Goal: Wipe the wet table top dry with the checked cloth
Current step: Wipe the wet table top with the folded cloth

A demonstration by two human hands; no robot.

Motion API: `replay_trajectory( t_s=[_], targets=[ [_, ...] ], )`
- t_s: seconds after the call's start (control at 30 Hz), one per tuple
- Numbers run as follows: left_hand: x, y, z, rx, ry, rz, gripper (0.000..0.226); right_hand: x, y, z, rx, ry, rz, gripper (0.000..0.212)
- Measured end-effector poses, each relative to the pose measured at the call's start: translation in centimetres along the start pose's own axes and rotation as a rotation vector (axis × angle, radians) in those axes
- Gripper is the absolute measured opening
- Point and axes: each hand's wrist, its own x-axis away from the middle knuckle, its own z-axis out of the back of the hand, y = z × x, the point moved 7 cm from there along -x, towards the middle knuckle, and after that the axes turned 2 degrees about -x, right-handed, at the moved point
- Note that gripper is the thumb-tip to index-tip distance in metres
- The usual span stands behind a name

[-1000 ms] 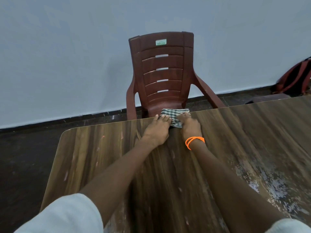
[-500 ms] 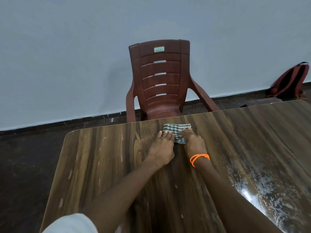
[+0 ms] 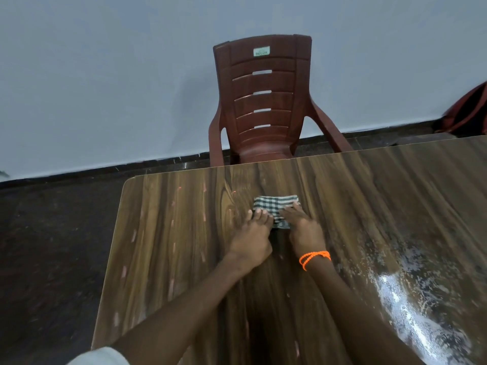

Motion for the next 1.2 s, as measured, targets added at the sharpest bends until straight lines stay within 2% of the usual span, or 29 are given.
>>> replay_trajectory(
  t_s=[0.07,0.23,0.43,0.53,0.7,0.9,1.0,1.2],
  targets=[
    [0.2,1.8,0.4,-0.017,0.013,-0.058,0.071,0.7,1.3,1.0,0.024,-0.001,-0.038,0.055],
    [-1.6,1.6,2.1,-0.017,0.036,-0.033,0.065,-0.5,1.5,1.2,0.047,0.042,-0.16,0.052],
    [1.0,-0.5,1.4,-0.032,0.012,-0.003,0.069,1.6,-1.5,-0.5,0.044,-0.015,-0.07,0.049],
    [4.0,0.5,0.1,-0.039,0.019,-0.055,0.068,4.6,-1.5,-1.2,0.012,-0.08,-0.041,0.055],
    [8.4,4.8,-2.6,0.004,-0.011,-0.159,0.081,9.8,0.4,0.9,-0.022,0.008,-0.05,0.054],
    [6.3,6.6,-1.8,0.005,-0.024,-0.166,0.078,9.6,2.0,3.0,0.04,0.103,-0.176,0.054],
    [6.1,5.8,-1.7,0.016,-0.043,-0.149,0.08,9.1,1.1,2.2,0.037,0.092,-0.187,0.047],
    [10.7,5.2,-3.4,0.039,-0.031,-0.102,0.078,13.1,-1.2,1.0,0.007,0.016,-0.073,0.047]
  ],
)
